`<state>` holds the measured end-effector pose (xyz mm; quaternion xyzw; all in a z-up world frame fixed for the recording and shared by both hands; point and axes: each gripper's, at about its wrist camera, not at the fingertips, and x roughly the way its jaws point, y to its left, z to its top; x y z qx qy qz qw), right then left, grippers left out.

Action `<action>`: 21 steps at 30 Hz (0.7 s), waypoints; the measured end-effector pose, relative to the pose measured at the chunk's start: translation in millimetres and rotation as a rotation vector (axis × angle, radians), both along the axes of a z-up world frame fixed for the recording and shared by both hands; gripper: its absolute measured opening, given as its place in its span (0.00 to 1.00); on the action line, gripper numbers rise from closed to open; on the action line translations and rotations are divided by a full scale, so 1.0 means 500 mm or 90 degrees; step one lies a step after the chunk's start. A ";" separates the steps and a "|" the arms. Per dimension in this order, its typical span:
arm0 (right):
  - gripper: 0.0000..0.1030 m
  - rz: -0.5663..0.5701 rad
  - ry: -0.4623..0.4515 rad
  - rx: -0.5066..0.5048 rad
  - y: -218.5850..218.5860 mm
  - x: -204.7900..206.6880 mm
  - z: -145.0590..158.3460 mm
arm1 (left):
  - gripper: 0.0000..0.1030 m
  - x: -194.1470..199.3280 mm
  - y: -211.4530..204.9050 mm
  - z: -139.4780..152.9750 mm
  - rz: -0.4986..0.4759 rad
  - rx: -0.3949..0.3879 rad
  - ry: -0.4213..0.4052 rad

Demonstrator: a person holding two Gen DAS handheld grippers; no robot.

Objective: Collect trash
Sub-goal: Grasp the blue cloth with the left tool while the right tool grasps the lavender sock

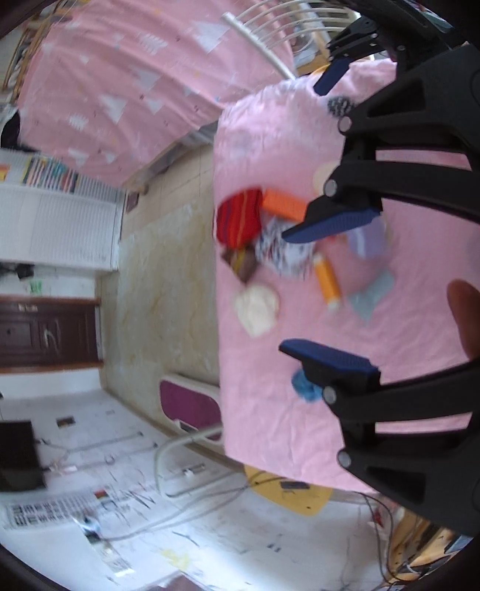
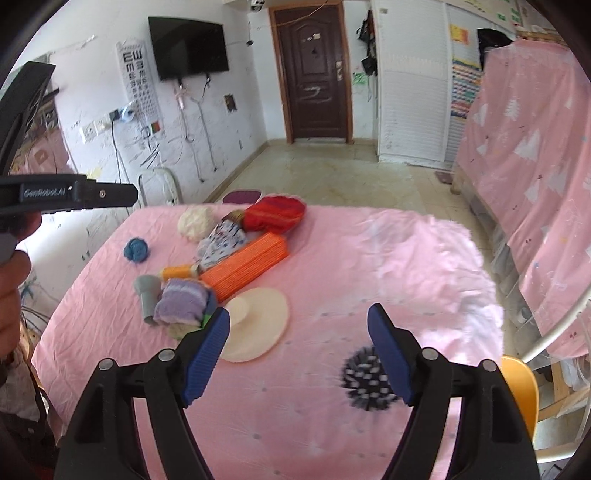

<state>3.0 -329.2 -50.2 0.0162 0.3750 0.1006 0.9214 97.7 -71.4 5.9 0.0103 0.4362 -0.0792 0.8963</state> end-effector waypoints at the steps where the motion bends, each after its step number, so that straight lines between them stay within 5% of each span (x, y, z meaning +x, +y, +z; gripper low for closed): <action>1: 0.65 0.006 0.005 -0.001 0.008 0.003 -0.004 | 0.50 0.006 0.013 -0.006 0.009 -0.002 0.005; 11: 0.65 0.085 0.015 -0.007 0.114 0.030 -0.004 | 0.50 0.060 0.128 -0.086 0.082 -0.038 0.075; 21: 0.65 0.142 0.030 -0.032 0.200 0.056 -0.023 | 0.50 0.105 0.159 -0.156 0.097 -0.046 0.134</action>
